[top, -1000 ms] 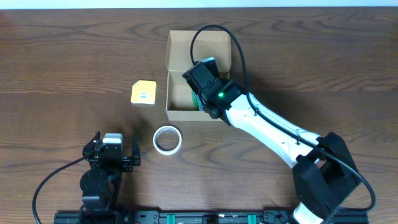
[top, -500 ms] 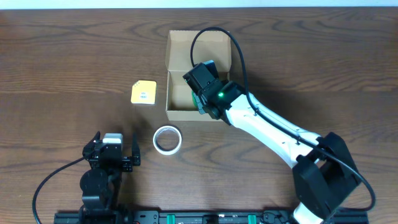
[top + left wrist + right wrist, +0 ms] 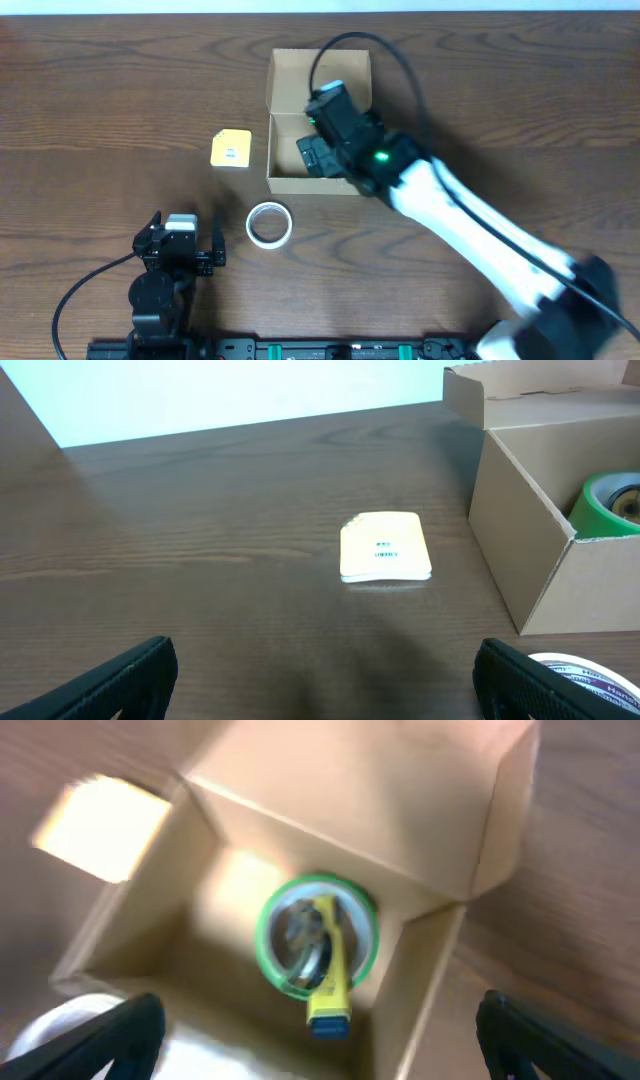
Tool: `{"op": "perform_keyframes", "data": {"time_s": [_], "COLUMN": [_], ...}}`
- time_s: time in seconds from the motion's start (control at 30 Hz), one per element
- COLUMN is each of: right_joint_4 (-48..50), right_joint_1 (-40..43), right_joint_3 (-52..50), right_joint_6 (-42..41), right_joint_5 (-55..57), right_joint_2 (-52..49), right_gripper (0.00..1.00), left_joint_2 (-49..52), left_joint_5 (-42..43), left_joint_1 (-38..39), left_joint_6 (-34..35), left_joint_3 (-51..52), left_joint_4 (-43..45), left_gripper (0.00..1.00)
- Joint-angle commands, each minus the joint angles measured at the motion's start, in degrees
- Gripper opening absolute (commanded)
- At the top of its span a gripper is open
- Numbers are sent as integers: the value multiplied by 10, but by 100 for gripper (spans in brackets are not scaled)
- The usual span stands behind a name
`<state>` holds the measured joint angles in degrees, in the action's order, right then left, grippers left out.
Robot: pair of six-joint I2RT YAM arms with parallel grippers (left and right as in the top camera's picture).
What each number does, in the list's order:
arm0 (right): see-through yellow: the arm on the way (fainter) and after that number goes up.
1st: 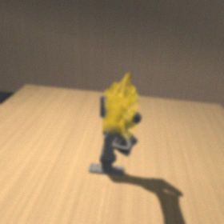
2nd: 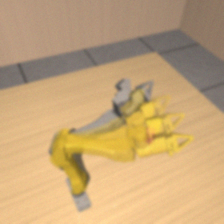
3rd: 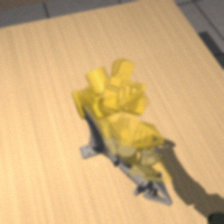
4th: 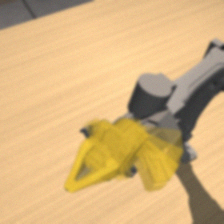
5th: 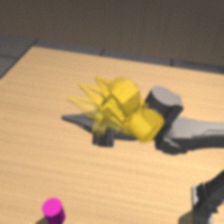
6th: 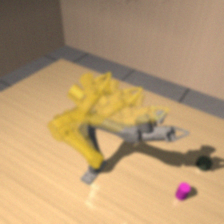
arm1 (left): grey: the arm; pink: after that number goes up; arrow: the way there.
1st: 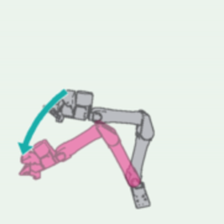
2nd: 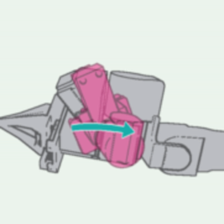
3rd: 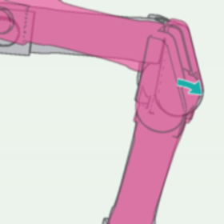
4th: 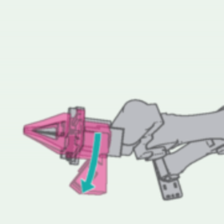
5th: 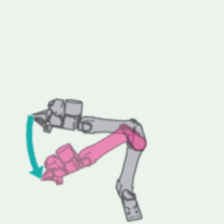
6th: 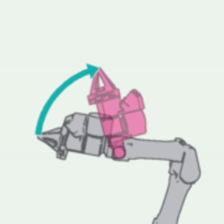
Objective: Pack container
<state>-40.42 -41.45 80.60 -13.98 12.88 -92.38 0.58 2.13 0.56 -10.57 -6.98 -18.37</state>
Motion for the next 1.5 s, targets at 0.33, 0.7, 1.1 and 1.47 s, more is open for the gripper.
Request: {"op": "perform_keyframes", "data": {"time_s": [0.33,0.7,1.1,1.47], "right_joint_4": [-262,-211,-42,0], "right_joint_1": [8,8,163,264], "right_joint_3": [17,-252,-550,-686], "right_joint_6": [39,-53,14,55], "right_joint_5": [24,99,80,-16], "right_joint_2": [334,519,741,859], "right_gripper": [99,99,99,99], "left_joint_2": [-3,-3,-3,-3], "left_joint_5": [-6,-6,-6,-6], "left_joint_1": [2,2,2,2], "left_joint_6": [-6,-6,-6,-6], "left_joint_3": [12,12,12,12], "left_joint_4": [-6,-6,-6,-6], "left_gripper": [95,95,95,96]}}
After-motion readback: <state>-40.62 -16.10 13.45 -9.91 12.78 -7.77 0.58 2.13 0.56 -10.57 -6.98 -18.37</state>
